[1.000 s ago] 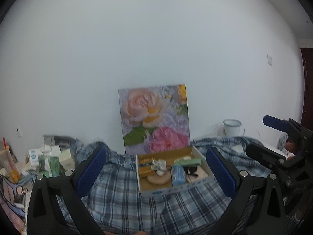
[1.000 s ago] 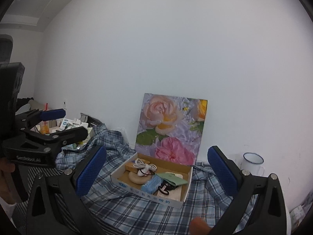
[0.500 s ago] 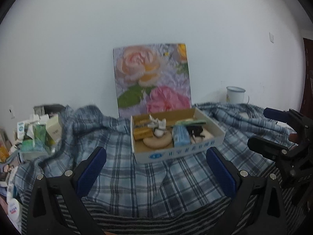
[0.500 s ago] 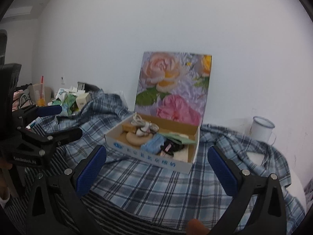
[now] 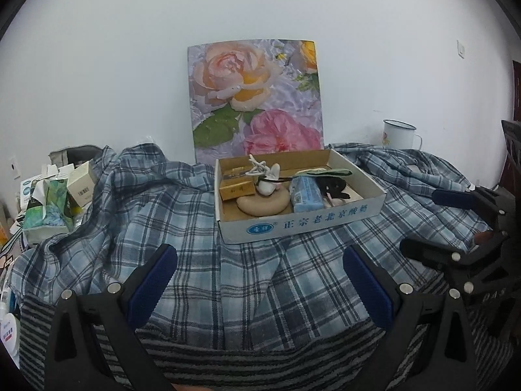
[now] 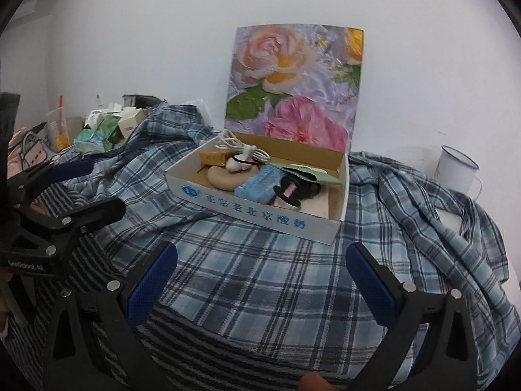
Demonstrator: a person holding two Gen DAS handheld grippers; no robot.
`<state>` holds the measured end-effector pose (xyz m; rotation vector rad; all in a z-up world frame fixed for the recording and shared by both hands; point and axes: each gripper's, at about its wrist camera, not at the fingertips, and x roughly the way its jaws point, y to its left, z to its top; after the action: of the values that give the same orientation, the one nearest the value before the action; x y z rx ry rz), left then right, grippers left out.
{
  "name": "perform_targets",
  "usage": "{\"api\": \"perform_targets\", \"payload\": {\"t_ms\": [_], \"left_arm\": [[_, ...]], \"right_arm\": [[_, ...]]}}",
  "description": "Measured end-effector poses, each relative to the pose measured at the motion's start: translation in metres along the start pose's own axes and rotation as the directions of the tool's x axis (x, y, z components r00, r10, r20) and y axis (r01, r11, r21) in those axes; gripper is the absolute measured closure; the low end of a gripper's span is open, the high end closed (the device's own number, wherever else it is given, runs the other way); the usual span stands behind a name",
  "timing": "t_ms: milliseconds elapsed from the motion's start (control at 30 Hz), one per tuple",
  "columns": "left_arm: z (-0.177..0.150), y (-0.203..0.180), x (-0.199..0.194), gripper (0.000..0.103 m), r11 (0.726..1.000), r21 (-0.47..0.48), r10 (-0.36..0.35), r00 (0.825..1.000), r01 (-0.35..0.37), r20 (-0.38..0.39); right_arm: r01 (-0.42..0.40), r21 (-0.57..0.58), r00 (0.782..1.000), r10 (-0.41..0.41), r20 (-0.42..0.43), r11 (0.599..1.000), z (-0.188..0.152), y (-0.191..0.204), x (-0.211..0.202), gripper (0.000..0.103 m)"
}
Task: Organize soft objects
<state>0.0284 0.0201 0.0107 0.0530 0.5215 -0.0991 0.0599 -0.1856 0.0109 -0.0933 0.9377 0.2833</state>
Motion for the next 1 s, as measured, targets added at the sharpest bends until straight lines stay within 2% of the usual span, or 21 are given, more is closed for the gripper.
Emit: {"api": "perform_targets", "payload": {"t_ms": [133, 333, 600, 1000], "left_arm": [[0.0, 0.005, 0.002, 0.0, 1.0, -0.023, -0.005, 1.0, 0.005, -0.009], [-0.002, 0.009, 0.007, 0.0, 0.999, -0.048, -0.003, 0.999, 0.002, -0.036], [-0.003, 0.007, 0.007, 0.0, 0.998, -0.037, 0.044, 0.998, -0.046, -0.046], [-0.005, 0.01, 0.012, 0.0, 0.997, -0.055, 0.055, 0.996, -0.059, -0.073]], "right_arm": [[-0.007, 0.033, 1.0, 0.007, -0.012, 0.999, -0.002, -0.007, 0.002, 0.0], [-0.005, 0.018, 1.0, 0.005, -0.017, 1.0, -0.001, -0.003, 0.003, 0.0], [-0.003, 0.007, 1.0, 0.004, -0.012, 1.0, 0.0, -0.001, 0.002, 0.0], [-0.003, -0.014, 1.0, 0.003, -0.006, 1.0, 0.0, 0.003, 0.001, 0.0]]}}
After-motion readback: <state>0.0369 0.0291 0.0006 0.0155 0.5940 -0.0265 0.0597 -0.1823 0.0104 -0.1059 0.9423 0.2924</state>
